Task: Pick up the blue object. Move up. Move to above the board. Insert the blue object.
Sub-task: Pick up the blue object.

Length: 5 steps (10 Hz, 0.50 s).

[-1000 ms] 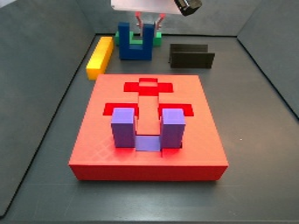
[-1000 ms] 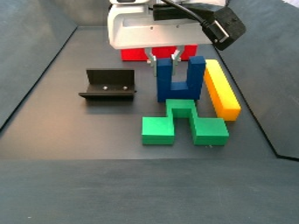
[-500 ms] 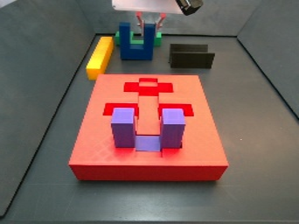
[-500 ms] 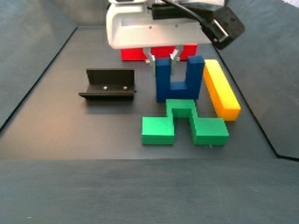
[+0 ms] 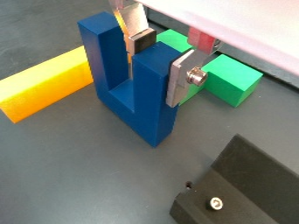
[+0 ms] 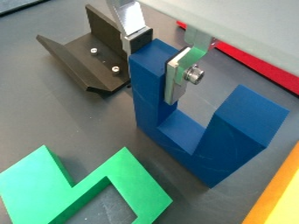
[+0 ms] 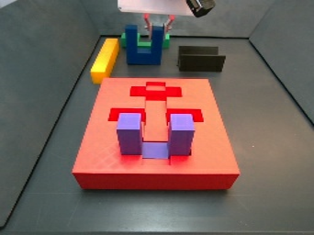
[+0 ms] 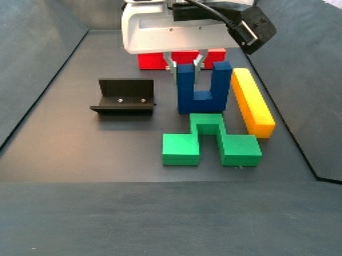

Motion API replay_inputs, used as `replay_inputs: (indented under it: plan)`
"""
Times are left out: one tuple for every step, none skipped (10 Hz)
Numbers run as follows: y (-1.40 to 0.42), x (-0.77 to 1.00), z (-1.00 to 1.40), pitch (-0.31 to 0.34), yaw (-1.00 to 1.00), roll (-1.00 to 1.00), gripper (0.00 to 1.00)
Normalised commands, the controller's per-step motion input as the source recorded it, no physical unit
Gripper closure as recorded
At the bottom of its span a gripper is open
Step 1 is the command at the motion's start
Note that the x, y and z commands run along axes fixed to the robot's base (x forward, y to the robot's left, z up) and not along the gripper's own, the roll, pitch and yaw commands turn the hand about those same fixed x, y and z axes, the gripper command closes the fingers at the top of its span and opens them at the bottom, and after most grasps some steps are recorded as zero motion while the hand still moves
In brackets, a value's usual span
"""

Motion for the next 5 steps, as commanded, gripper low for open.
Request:
replay_inputs:
  plan:
    - [0.0,0.0,0.0,0.0,0.0,0.0,1.0]
    - [0.0,0.0,0.0,0.0,0.0,0.0,1.0]
    - [0.0,0.0,0.0,0.0,0.0,0.0,1.0]
    - [0.0,0.0,0.0,0.0,0.0,0.0,1.0]
    - [0.0,0.0,0.0,0.0,0.0,0.0,1.0]
